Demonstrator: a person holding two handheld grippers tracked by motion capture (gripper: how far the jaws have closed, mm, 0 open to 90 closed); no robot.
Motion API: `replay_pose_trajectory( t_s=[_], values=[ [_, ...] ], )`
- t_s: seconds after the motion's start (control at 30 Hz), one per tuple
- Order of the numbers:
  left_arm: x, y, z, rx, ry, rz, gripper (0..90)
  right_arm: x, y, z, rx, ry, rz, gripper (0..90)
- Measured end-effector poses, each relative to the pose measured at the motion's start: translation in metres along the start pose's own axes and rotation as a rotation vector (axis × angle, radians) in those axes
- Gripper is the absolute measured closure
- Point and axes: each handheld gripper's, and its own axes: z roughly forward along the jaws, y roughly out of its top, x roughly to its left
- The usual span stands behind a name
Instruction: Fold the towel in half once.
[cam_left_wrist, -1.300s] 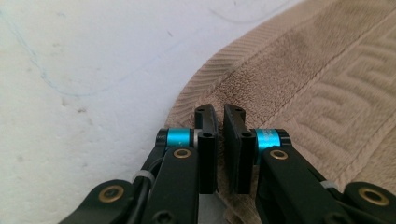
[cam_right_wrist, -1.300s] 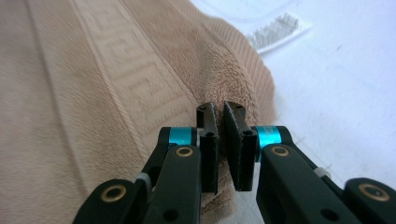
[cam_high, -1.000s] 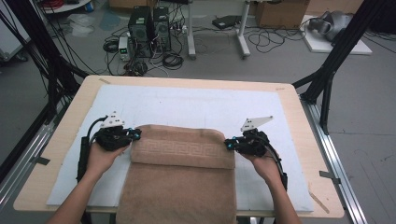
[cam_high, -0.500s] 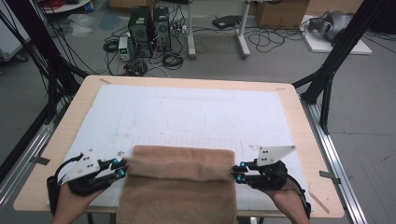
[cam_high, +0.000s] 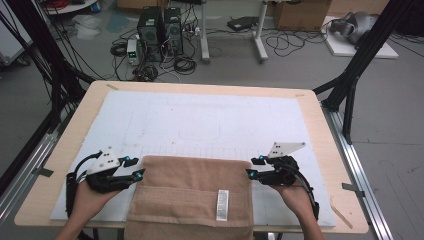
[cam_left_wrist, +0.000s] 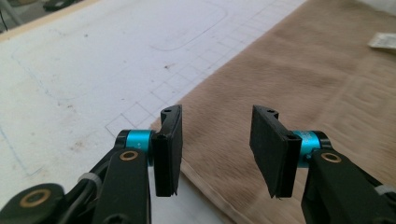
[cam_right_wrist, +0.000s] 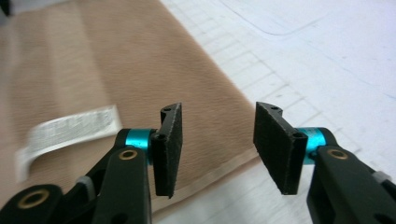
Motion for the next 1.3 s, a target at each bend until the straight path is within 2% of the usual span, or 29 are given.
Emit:
replay_pose_trajectory(
  t_s=[0.07,0.13,0.27,0.33,0.4,0.47,0.53,0.57,0.6,0.63,0.7,0.8,0.87,0.97,1.03,1.1,1.17,1.3],
  values=[
    [0.007,0.0,0.013,0.02,0.016,-0.017,51.1,-0.007,0.0,0.007,0.003,-0.015,0.014,47.3],
    [0.014,0.0,0.024,0.047,0.04,-0.016,50.4,-0.012,0.0,0.015,0.012,-0.032,0.025,45.9],
    [0.029,-0.006,0.042,0.113,0.047,-0.064,46.8,-0.02,-0.002,0.029,0.056,-0.047,0.028,42.6],
    [0.035,-0.01,0.049,0.144,0.024,-0.112,43.9,-0.023,-0.004,0.034,0.071,-0.044,0.038,41.0],
    [0.036,-0.011,0.052,0.15,0.008,-0.126,42.9,-0.024,-0.007,0.039,0.096,-0.04,0.047,40.6],
    [0.036,-0.011,0.052,0.145,-0.011,-0.123,46.5,-0.025,-0.009,0.043,0.102,-0.035,0.052,41.9],
    [0.036,-0.011,0.052,0.143,-0.042,-0.121,55.5,-0.025,-0.012,0.046,0.116,-0.019,0.064,46.1],
    [0.035,-0.011,0.052,0.144,-0.042,-0.115,60.2,-0.025,-0.012,0.046,0.109,-0.017,0.061,52.1],
    [0.034,-0.011,0.051,0.146,-0.058,-0.115,62.9,-0.026,-0.012,0.046,0.106,0.007,0.067,57.3],
    [0.033,-0.01,0.052,0.146,-0.066,-0.114,69.1,-0.026,-0.012,0.046,0.107,0.012,0.069,61.0],
    [0.031,-0.009,0.051,0.152,-0.06,-0.1,75.6,-0.026,-0.012,0.047,0.108,0.055,0.077,73.6],
    [0.028,-0.006,0.048,0.146,-0.027,-0.056,81.5,-0.027,-0.01,0.045,0.112,0.087,0.078,80.5],
    [0.027,-0.004,0.046,0.117,-0.002,-0.058,83.1,-0.028,-0.008,0.044,0.116,0.09,0.073,81.4],
    [0.03,0.008,0.043,0.067,0.025,-0.066,83.8,-0.03,0.001,0.04,0.117,0.072,0.048,82.3],
    [0.036,0.023,0.043,0.053,0.041,-0.058,84.0,-0.035,0.012,0.035,0.098,0.044,0.053,82.3],
    [0.042,0.038,0.043,0.033,0.053,-0.064,84.0,-0.042,0.024,0.028,0.064,-0.006,0.047,82.2],
    [0.051,0.06,0.042,0.019,0.073,-0.061,84.0,-0.049,0.037,0.02,0.027,-0.04,0.05,82.3],
    [0.067,0.101,0.042,-0.003,0.11,-0.049,84.1,-0.065,0.07,0.003,-0.021,-0.102,0.02,82.3]
  ],
)
